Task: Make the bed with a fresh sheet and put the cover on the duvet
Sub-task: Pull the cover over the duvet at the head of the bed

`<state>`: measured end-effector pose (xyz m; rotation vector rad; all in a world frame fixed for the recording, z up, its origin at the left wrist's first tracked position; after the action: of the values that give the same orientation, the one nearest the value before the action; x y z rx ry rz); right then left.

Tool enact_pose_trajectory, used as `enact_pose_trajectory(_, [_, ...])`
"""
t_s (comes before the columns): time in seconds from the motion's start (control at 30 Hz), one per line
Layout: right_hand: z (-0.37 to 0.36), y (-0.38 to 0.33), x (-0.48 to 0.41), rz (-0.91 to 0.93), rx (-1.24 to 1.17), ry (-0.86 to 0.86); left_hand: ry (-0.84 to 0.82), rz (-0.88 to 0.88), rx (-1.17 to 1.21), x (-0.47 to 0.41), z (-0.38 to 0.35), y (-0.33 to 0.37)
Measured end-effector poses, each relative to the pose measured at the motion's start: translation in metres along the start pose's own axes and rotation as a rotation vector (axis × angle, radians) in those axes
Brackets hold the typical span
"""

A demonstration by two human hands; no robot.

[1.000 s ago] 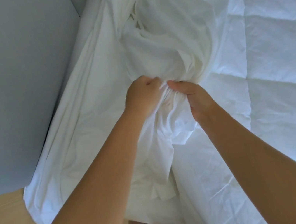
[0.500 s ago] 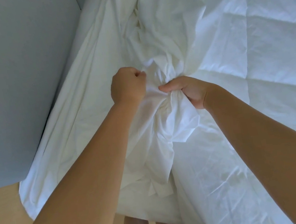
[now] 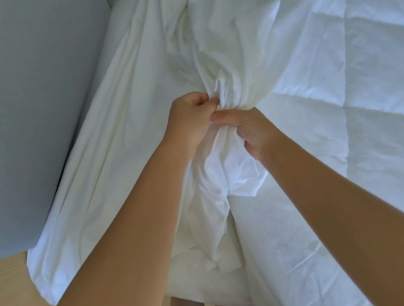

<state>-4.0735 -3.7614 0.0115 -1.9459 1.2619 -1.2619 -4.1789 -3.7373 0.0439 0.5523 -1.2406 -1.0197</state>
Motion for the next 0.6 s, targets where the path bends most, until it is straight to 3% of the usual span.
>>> enact_pose_trajectory(0.07, [-0.002, 0.006, 0.001, -0.034, -0.041, -0.003, 0.13, -0.147, -0.414, 0.007, 0.0, 0.013])
enact_pose_trajectory(0.13, [-0.005, 0.004, 0.0, -0.125, -0.006, -0.131, 0.226, -0.265, -0.554, 0.014, -0.003, 0.033])
enact_pose_trajectory(0.3, [-0.007, -0.009, -0.004, -0.215, 0.086, -0.26, 0.106, -0.324, -0.093, -0.004, -0.015, 0.082])
enact_pose_trajectory(0.4, [-0.006, -0.004, 0.001, -0.224, 0.067, -0.262, 0.032, -0.22, -0.005, -0.006, -0.015, 0.066])
enact_pose_trajectory(0.47, [-0.001, 0.002, 0.003, -0.239, 0.059, -0.219, 0.099, -0.098, -0.06, -0.007, -0.003, 0.028])
enact_pose_trajectory(0.53, [0.004, 0.005, 0.002, -0.266, 0.07, -0.18, 0.138, 0.097, -0.237, -0.006, 0.008, -0.018])
enact_pose_trajectory(0.6, [0.005, 0.006, 0.0, -0.299, 0.117, -0.157, 0.062, 0.29, -0.233, -0.001, 0.011, -0.05])
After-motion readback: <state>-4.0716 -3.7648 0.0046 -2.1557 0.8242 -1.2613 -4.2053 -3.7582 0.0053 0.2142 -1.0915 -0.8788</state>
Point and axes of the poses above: each hand's wrist, its own x-axis away from the middle knuckle, its own z-axis out of the back of the hand, y = z × x, the point moved 5 cm from there along -x, towards the middle knuckle, and after that the axes turned 5 degrees about z, right-handed, at the moved point
